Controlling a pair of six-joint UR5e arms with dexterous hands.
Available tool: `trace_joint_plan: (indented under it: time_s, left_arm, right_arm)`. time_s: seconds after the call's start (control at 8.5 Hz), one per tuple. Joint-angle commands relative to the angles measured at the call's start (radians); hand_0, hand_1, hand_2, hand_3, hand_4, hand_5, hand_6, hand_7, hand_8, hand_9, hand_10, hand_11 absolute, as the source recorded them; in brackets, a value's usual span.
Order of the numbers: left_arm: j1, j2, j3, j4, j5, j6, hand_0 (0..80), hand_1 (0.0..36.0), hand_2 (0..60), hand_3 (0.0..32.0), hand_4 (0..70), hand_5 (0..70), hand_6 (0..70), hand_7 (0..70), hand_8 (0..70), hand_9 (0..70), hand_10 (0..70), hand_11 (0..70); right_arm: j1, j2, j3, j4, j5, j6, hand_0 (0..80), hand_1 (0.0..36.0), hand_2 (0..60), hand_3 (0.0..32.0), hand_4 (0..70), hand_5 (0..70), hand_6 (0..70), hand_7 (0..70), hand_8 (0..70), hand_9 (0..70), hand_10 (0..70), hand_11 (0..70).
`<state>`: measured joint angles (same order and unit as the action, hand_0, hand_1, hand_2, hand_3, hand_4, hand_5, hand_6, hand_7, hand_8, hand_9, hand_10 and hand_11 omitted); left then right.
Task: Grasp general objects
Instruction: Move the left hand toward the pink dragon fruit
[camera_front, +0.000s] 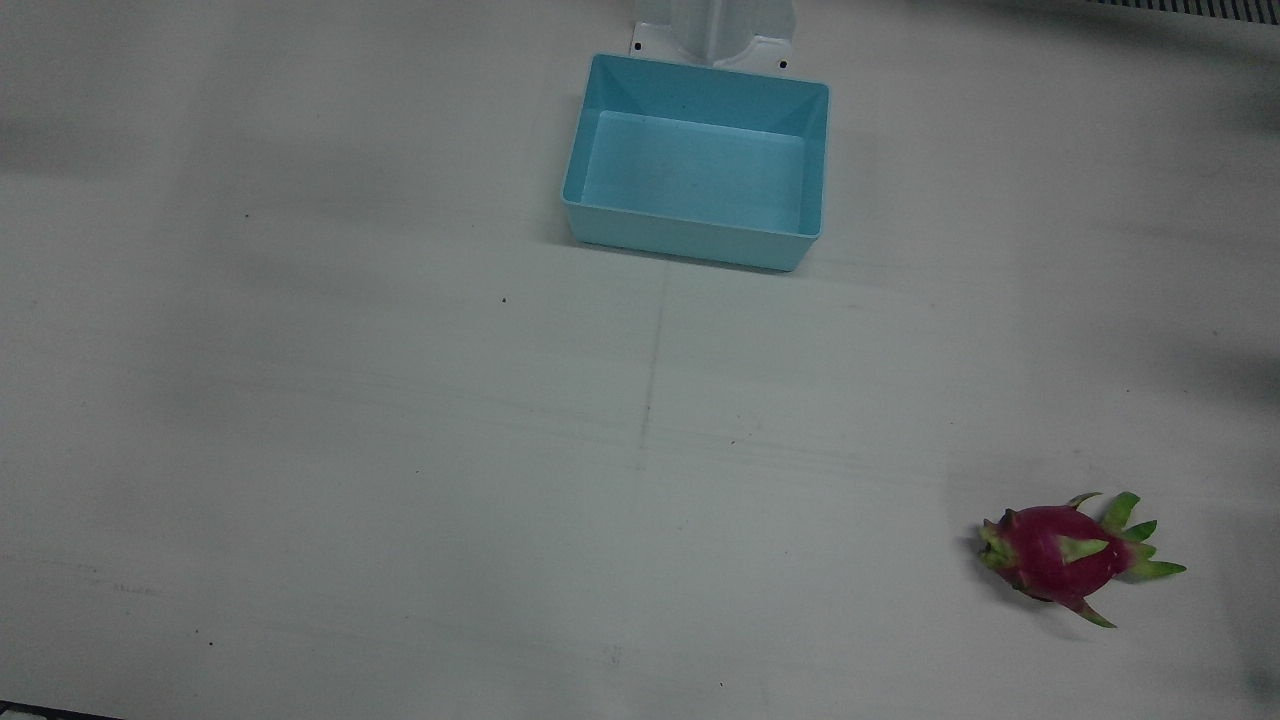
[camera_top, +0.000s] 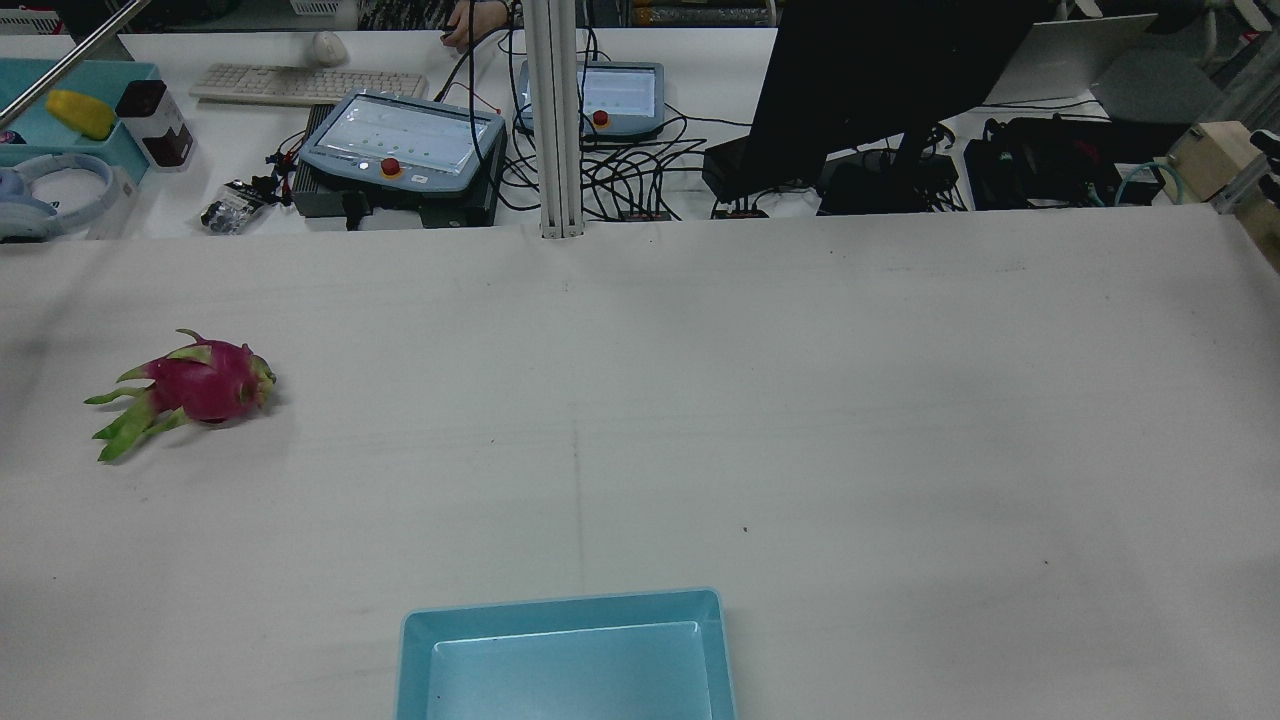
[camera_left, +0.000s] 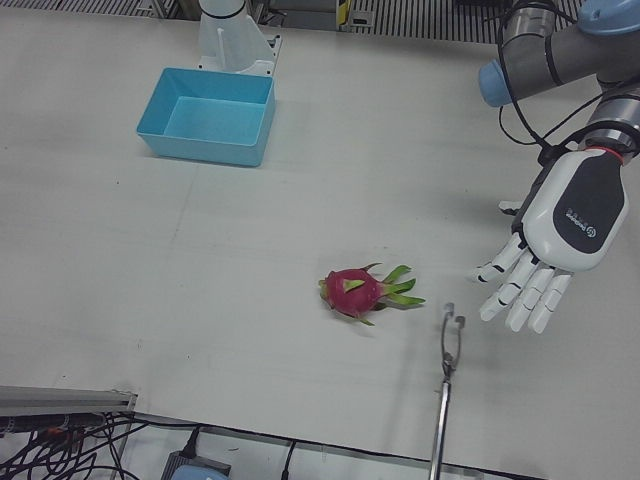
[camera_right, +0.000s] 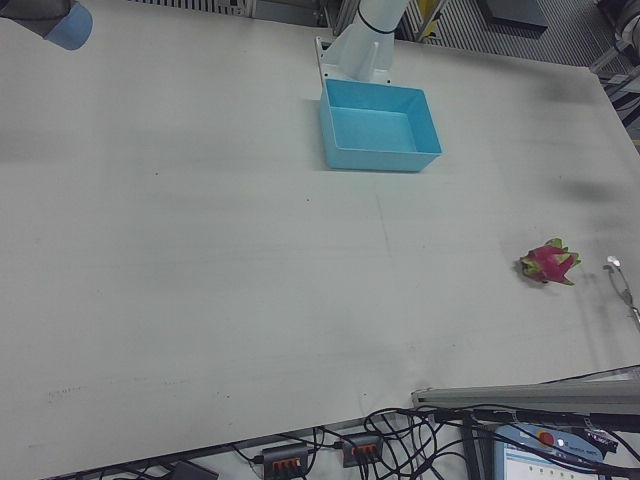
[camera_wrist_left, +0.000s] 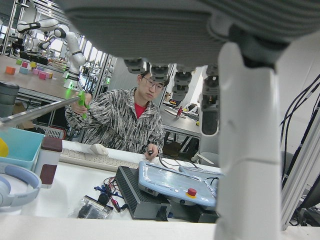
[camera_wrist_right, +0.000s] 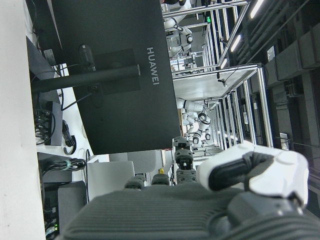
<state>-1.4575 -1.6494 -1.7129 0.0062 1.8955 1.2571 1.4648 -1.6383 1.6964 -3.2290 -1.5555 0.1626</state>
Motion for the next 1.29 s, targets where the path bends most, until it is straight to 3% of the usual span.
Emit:
trace_joint_plan:
  time_s: [0.0, 0.12, 0.24, 0.59, 0.94, 1.18]
  left_arm:
    - [0.023, -0.003, -0.005, 0.049, -0.003, 0.012, 62.3, 36.0, 60.0, 0.0, 5.4, 33.3, 7.2, 8.3, 4.5, 1.7, 0.3, 4.5]
    - [0.026, -0.004, -0.013, 0.063, -0.004, 0.01, 54.4, 36.0, 60.0, 0.0, 2.8, 33.8, 6.3, 7.9, 3.1, 1.0, 0.0, 2.2]
    - [0.052, -0.004, -0.016, 0.084, -0.034, 0.01, 52.6, 36.0, 60.0, 0.0, 2.0, 36.7, 6.1, 8.7, 2.5, 1.0, 0.0, 1.3]
    - [0.234, -0.015, -0.04, 0.13, -0.203, 0.01, 53.9, 35.8, 60.0, 0.0, 0.7, 41.7, 5.3, 8.9, 1.9, 0.7, 0.0, 1.2]
    - [0.424, -0.131, -0.024, 0.26, -0.361, 0.022, 51.7, 32.0, 58.0, 0.2, 0.0, 32.1, 1.0, 3.5, 0.1, 0.0, 0.0, 0.6]
    - [0.482, -0.145, 0.039, 0.259, -0.427, 0.05, 54.4, 36.0, 60.0, 0.6, 0.0, 30.6, 0.3, 3.1, 0.4, 0.0, 0.0, 2.7]
  right_arm:
    - [0.0, 0.0, 0.0, 0.0, 0.0, 0.0, 0.0, 0.0, 0.0, 0.0, 0.0, 0.0, 0.0, 0.0, 0.0, 0.0, 0.0, 0.0]
    - [0.0, 0.0, 0.0, 0.0, 0.0, 0.0, 0.0, 0.0, 0.0, 0.0, 0.0, 0.0, 0.0, 0.0, 0.0, 0.0, 0.0, 0.0]
    - [0.0, 0.0, 0.0, 0.0, 0.0, 0.0, 0.0, 0.0, 0.0, 0.0, 0.0, 0.0, 0.0, 0.0, 0.0, 0.0, 0.0, 0.0]
    - [0.0, 0.0, 0.002, 0.0, 0.0, 0.0, 0.0, 0.0, 0.0, 0.0, 0.0, 0.0, 0.0, 0.0, 0.0, 0.0, 0.0, 0.0]
    - [0.0, 0.0, 0.002, 0.0, 0.0, 0.0, 0.0, 0.0, 0.0, 0.0, 0.0, 0.0, 0.0, 0.0, 0.0, 0.0, 0.0, 0.0]
    - [0.0, 0.0, 0.002, 0.0, 0.0, 0.0, 0.0, 0.0, 0.0, 0.0, 0.0, 0.0, 0.0, 0.0, 0.0, 0.0, 0.0, 0.0]
